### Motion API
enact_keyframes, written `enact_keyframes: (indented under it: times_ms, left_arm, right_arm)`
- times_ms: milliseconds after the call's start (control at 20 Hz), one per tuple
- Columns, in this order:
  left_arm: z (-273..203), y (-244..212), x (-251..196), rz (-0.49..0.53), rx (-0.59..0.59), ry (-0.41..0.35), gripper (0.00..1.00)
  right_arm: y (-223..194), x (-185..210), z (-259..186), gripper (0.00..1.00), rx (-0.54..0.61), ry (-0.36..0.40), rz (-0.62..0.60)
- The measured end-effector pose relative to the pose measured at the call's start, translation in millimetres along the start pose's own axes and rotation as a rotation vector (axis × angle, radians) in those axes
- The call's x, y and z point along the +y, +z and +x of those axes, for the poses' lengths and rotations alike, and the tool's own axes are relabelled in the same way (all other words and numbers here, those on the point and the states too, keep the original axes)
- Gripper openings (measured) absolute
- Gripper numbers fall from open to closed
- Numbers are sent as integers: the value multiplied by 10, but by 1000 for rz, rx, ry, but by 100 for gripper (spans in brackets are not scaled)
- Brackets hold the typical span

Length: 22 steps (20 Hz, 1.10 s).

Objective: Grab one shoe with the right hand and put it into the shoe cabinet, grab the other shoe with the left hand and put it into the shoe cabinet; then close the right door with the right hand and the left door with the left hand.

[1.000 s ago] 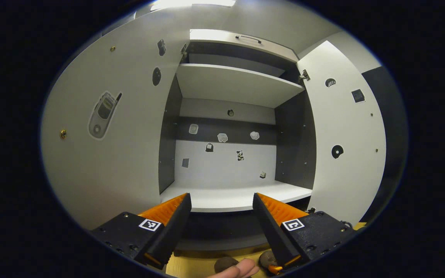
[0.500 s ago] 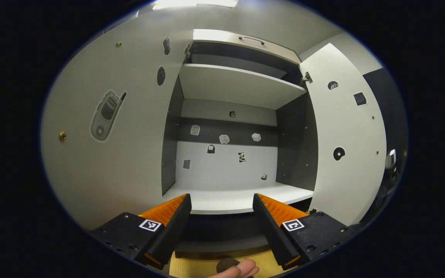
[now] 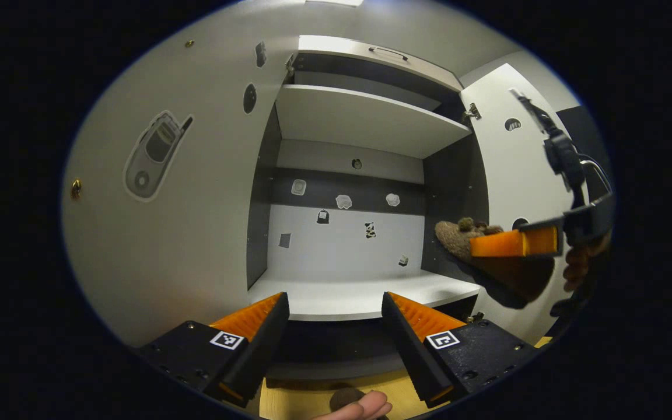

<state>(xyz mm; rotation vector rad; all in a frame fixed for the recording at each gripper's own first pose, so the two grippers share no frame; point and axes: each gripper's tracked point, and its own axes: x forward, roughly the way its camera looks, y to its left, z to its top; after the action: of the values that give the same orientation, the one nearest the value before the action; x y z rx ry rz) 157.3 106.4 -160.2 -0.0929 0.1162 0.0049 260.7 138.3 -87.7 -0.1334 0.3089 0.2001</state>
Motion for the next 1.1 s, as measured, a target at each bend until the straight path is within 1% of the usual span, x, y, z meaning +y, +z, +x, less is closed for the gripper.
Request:
enact_keyframes:
  times_ms: [50,200,450,600,700,850,1000,1100]
  left_arm:
    - [-14,3,-19,-1,5,-6,96]
    - [-36,19,-59,-4,1,-19,97]
    - [-96,64,-114,-7,-8,-37,98]
    - [-111,91,-125,-4,-20,-47,97]
    - [-110,90,-112,-2,-22,-39,97]
    - [-90,49,-97,2,-12,-26,97]
    - [-61,1,-89,11,2,-17,98]
    - [-34,-31,-72,15,10,-8,98]
  right_arm:
    - [66,-24,113,1,9,-9,1]
    - [147,-47,475,1,29,-22,-7]
    - [-22,-156,1082,1,112,-66,-69]
    - [-135,-232,1362,1,143,-99,-146]
    - [-189,-267,1541,1,154,-119,-212]
    - [-283,-241,1715,1,184,-123,-281]
    - [-407,-164,1814,1,228,-99,-231]
    - [-420,-155,1862,1,227,-97,-222]
